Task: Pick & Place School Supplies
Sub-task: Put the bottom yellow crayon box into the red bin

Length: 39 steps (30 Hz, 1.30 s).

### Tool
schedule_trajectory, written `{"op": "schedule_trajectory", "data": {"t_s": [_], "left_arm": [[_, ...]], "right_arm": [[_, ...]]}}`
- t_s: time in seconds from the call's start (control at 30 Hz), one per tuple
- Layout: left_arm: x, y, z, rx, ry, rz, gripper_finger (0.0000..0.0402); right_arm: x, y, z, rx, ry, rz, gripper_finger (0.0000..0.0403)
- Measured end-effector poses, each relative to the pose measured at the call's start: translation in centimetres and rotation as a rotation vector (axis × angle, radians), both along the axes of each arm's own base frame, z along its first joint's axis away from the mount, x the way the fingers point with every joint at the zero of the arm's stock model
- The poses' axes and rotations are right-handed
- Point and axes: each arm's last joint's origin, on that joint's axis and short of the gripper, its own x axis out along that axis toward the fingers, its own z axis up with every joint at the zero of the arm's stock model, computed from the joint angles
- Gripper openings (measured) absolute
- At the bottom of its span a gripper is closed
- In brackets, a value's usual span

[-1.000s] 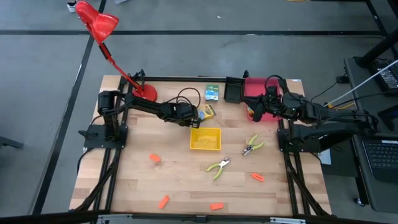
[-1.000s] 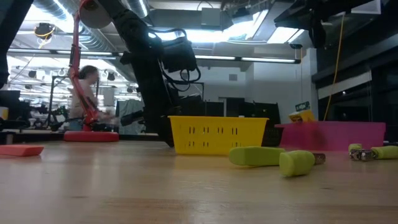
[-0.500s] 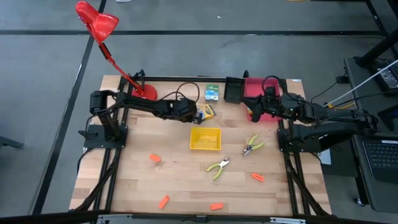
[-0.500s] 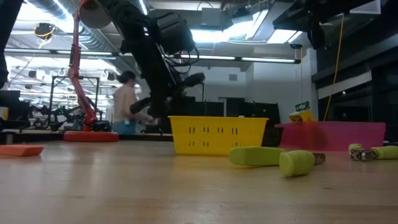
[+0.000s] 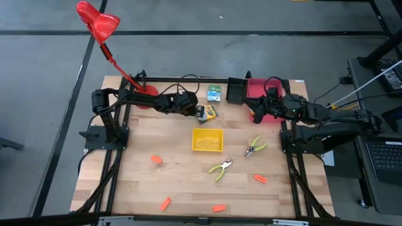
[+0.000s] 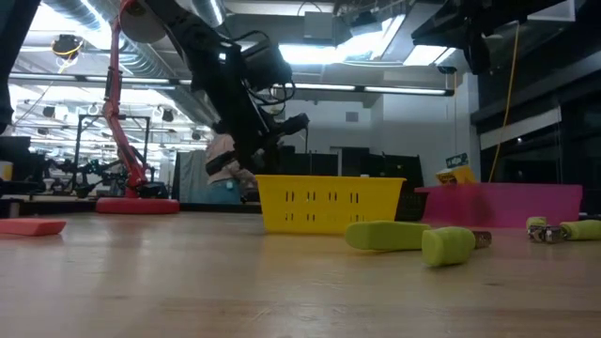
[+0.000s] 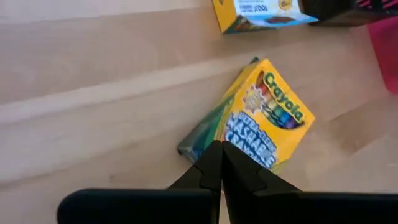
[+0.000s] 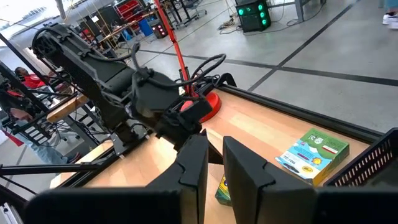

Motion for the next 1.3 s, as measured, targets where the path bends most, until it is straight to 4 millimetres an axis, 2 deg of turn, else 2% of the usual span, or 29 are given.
{"op": "schedule_trajectory", "data": {"t_s": [0.77,1.0,1.3], "left_arm": [[0.4,-0.7,-0.5,-0.016,0.003,-0.031,0.0001],[0.8,-0.8,-2.0,-0.028,0.04,-0.038,0.0001],[0.4,-0.9,-2.3,-0.031,0.091,-0.031,0.0001]], "right_arm": [[0.0,0.0,0.0,-0.017,0.007,-0.003,0.0054],[0.0,0.0,0.0,-0.023,0.01,-0.002,0.0054],[0.0,0.1,0.0,-0.01,0.005,0.011,0.0054]]}}
